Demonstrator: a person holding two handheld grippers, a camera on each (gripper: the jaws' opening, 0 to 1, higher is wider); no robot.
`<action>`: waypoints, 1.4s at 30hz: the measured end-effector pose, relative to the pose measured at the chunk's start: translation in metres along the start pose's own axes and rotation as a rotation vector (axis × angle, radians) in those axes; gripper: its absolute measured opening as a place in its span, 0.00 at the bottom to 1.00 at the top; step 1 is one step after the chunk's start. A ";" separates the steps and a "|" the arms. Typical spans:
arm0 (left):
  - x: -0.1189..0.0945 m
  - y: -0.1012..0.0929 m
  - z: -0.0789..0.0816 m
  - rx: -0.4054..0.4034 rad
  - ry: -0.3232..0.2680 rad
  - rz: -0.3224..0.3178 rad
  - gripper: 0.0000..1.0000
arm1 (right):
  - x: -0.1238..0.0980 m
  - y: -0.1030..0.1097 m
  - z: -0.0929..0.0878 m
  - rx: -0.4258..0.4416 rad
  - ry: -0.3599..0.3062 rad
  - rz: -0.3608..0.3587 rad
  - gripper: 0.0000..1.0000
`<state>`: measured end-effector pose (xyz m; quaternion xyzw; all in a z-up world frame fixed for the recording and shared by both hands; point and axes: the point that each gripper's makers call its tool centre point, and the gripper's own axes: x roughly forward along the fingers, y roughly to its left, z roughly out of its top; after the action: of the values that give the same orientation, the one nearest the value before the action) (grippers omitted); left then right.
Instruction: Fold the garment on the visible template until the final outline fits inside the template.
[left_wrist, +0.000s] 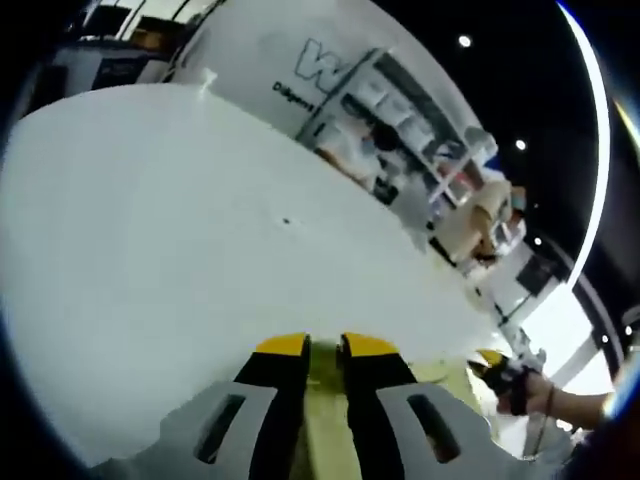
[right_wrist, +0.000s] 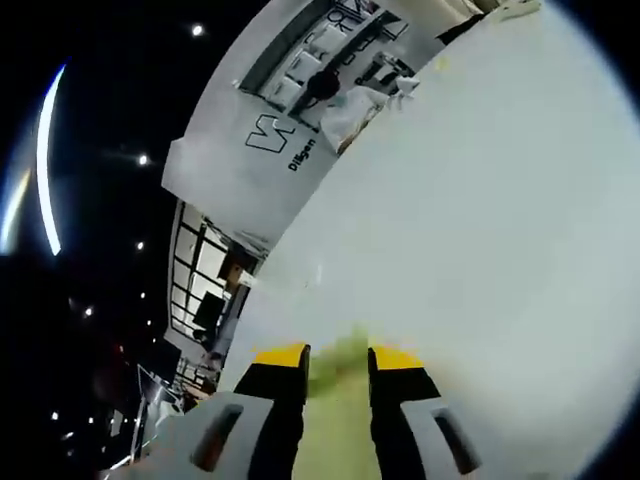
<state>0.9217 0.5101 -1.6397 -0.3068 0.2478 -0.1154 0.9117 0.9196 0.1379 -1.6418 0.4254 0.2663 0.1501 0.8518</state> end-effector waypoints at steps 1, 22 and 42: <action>0.000 -0.001 0.003 -0.004 -0.012 -0.001 0.23 | 0.000 0.002 0.003 -0.003 -0.010 0.006 0.21; -0.093 -0.018 -0.005 0.094 -0.033 -0.217 0.29 | -0.097 0.031 -0.031 -0.290 0.117 0.202 0.26; -0.180 -0.020 -0.106 0.299 0.202 -0.259 0.51 | -0.153 -0.005 -0.135 -0.737 0.469 0.202 0.33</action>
<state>0.7121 0.5068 -1.6318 -0.1845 0.2766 -0.2972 0.8951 0.7163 0.1482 -1.6633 0.0718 0.3380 0.4097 0.8442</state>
